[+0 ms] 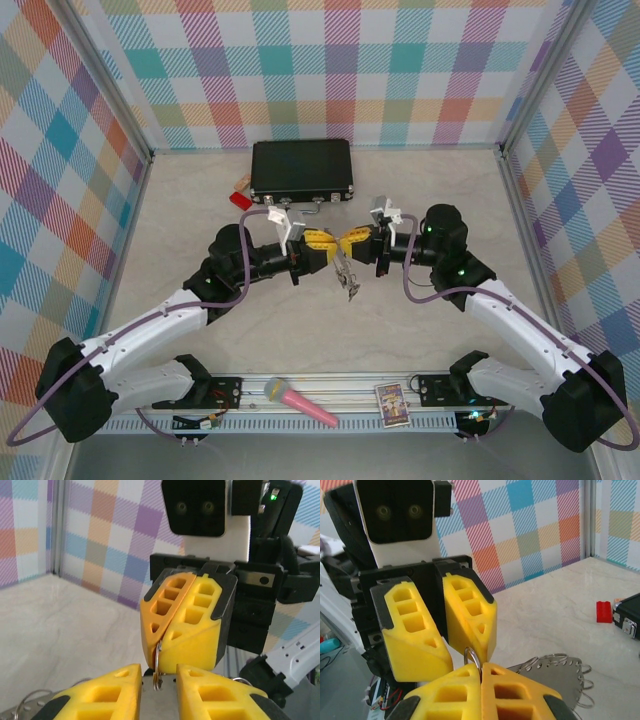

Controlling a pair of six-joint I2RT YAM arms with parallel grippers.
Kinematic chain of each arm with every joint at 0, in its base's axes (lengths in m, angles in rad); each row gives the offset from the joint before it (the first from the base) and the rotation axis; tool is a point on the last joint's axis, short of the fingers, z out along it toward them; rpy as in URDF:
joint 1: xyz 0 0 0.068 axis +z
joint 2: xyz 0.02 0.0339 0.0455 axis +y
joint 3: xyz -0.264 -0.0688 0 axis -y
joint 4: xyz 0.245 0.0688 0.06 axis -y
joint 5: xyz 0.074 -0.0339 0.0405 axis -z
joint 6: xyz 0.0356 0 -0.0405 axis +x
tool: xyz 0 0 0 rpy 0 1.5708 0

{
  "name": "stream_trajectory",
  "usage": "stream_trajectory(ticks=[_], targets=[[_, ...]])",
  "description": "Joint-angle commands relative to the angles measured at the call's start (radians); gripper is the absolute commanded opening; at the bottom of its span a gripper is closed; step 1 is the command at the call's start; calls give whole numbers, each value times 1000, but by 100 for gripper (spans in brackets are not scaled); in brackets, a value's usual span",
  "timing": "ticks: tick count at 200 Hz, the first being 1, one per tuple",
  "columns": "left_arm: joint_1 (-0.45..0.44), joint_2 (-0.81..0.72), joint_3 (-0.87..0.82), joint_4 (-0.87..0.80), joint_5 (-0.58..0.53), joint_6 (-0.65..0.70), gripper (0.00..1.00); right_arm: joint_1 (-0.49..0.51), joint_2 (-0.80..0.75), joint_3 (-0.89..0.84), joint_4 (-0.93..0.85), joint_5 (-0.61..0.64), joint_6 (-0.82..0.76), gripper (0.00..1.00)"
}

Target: Put the keys on the keyring

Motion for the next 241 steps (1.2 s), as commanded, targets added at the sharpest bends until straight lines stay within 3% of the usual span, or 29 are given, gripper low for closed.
stream_trajectory(ticks=[1,86,154,241], targets=[[2,-44,87,-246,-7,116,25,-7,-17,44,-60,-1,-98,0],[6,61,317,-827,13,364,23,33,25,74,-210,22,-279,0],[5,103,360,-914,-5,426,22,105,42,97,-270,81,-349,0],[9,67,350,-887,-4,422,21,143,61,105,-303,128,-381,0]])
